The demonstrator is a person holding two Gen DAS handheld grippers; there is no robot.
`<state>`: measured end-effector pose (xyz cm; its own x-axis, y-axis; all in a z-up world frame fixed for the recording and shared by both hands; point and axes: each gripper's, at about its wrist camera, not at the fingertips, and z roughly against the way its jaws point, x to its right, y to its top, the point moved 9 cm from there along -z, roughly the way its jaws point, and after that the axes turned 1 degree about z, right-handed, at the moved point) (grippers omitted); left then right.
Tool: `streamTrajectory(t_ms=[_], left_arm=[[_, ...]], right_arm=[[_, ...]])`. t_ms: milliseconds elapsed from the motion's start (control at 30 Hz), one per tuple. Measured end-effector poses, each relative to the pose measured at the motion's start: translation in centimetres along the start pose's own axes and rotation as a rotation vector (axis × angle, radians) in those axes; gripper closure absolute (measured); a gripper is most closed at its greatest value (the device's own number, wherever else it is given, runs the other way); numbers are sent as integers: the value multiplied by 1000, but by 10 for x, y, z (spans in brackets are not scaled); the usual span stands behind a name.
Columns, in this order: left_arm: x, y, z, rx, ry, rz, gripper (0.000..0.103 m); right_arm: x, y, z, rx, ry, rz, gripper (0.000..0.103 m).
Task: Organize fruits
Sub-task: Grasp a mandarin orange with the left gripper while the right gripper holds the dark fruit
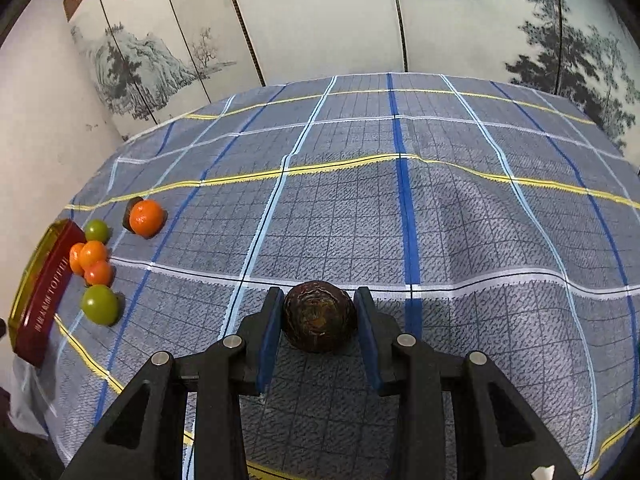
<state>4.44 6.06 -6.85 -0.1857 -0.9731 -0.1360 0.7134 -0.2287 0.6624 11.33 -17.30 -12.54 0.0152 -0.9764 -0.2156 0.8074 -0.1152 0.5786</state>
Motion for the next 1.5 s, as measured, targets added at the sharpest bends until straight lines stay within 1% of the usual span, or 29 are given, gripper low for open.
streamTrajectory(t_ms=[167,267,400,467,533,600,700,800,833,900,967,1033,1167,1333,1433,1500], left_arm=[[14,1,-15,-28,-69,-1,25],[17,7,-21,-24,-76,-14,25],[20,19,-32,-33,-123,-9,25],[20,27,-37,-34,-125,-23,25],[20,37,-43,-32,-134,-46,25],[22,46,-50,-30,-159,-71,25],[28,56,-66,-60,-192,-173,27],[30,61,-82,-101,-194,-236,33],[31,62,-86,-110,-196,-244,37],[31,60,-98,-153,-224,-271,40],[30,58,-107,-176,-224,-302,48],[29,55,-117,-218,-246,-326,51],[24,55,-131,-269,-292,-322,51],[17,58,-151,-297,-259,-330,51],[21,55,-156,-313,-269,-327,51],[25,51,-158,-317,-264,-341,59]], right_arm=[[0,0,1,1,9,-9,70],[1,0,1,4,23,-22,70],[2,1,2,8,28,-31,69],[4,1,2,10,31,-38,69],[4,1,3,13,37,-42,69],[4,1,4,18,42,-42,69],[4,2,4,21,46,-45,69],[4,2,4,19,46,-46,69],[4,2,4,19,46,-46,69],[4,2,4,19,44,-46,68],[4,2,4,21,45,-45,67],[4,2,4,19,44,-46,67],[4,2,4,19,45,-46,67],[3,1,3,15,44,-44,67],[3,0,3,12,42,-42,67],[3,0,3,12,43,-43,67]])
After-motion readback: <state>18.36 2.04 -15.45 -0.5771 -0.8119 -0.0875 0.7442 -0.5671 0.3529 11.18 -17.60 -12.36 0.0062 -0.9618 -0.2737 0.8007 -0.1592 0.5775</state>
